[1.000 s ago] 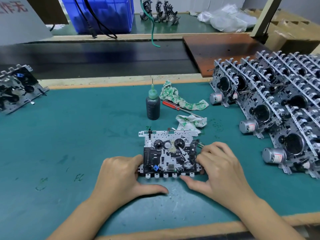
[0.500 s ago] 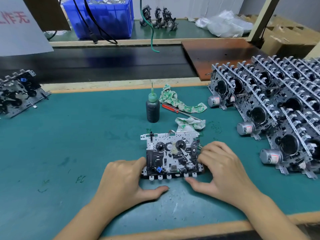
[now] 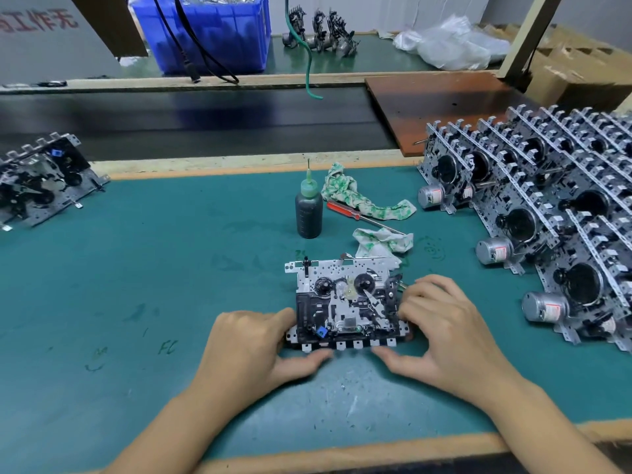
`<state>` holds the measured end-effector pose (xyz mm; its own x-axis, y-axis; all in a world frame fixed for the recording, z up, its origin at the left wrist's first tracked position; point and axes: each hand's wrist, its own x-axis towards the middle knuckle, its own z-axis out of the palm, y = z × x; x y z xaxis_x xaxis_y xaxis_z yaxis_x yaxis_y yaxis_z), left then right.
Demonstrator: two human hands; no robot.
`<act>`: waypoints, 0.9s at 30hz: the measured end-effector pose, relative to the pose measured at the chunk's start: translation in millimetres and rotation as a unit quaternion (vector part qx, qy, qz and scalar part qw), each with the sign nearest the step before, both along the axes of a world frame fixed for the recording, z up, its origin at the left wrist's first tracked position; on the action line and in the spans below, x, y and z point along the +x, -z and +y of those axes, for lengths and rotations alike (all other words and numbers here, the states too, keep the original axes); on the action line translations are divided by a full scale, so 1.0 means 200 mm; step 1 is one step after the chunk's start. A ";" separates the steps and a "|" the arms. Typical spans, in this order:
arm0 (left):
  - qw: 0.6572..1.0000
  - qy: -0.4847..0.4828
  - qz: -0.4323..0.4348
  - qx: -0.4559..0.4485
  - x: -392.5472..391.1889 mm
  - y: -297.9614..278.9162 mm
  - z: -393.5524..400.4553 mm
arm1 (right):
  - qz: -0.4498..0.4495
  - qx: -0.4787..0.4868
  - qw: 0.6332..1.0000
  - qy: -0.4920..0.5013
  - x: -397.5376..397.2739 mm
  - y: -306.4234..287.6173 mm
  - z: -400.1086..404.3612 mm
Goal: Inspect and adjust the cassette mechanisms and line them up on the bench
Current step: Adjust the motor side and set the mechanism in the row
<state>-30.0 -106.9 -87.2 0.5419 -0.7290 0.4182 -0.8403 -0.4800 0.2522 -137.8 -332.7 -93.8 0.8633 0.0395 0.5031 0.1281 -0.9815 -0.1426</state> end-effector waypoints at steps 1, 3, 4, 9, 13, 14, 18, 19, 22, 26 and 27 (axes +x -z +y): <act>1.000 0.019 0.008 0.001 0.00 0.00 0.00 | -0.007 -0.002 1.000 0.010 0.00 0.00 0.00; 0.999 0.032 0.002 0.002 0.00 0.00 0.01 | -0.012 0.000 1.000 0.020 0.00 0.00 0.00; 1.000 0.022 -0.012 0.002 -0.01 0.00 0.00 | -0.010 0.005 1.000 0.019 0.00 0.00 0.00; 0.997 -0.037 -0.064 0.012 -0.01 0.00 -0.01 | 0.007 0.028 0.999 -0.020 -0.01 0.01 -0.01; 1.000 -0.013 -0.012 0.009 -0.01 0.00 0.00 | -0.011 0.008 1.000 -0.007 -0.01 0.01 0.00; 1.000 -0.016 -0.001 0.012 -0.01 -0.01 0.00 | -0.022 0.003 1.000 0.000 0.00 0.01 0.01; 0.995 -0.089 0.028 0.017 -0.04 -0.01 -0.03 | -0.023 0.003 1.000 -0.014 0.00 0.01 0.02; 0.994 -0.104 0.029 0.018 -0.04 -0.01 -0.03 | -0.018 0.011 1.000 -0.022 -0.01 0.01 0.02; 0.995 -0.100 0.029 0.011 -0.03 -0.01 -0.03 | -0.013 0.035 0.999 -0.029 0.00 0.01 0.03; 0.998 -0.026 0.046 0.015 0.02 -0.03 0.00 | -0.031 0.033 0.999 0.004 0.01 0.01 0.05; 0.999 -0.018 0.048 0.019 0.03 -0.03 0.00 | -0.032 0.022 0.999 0.010 0.01 0.01 0.05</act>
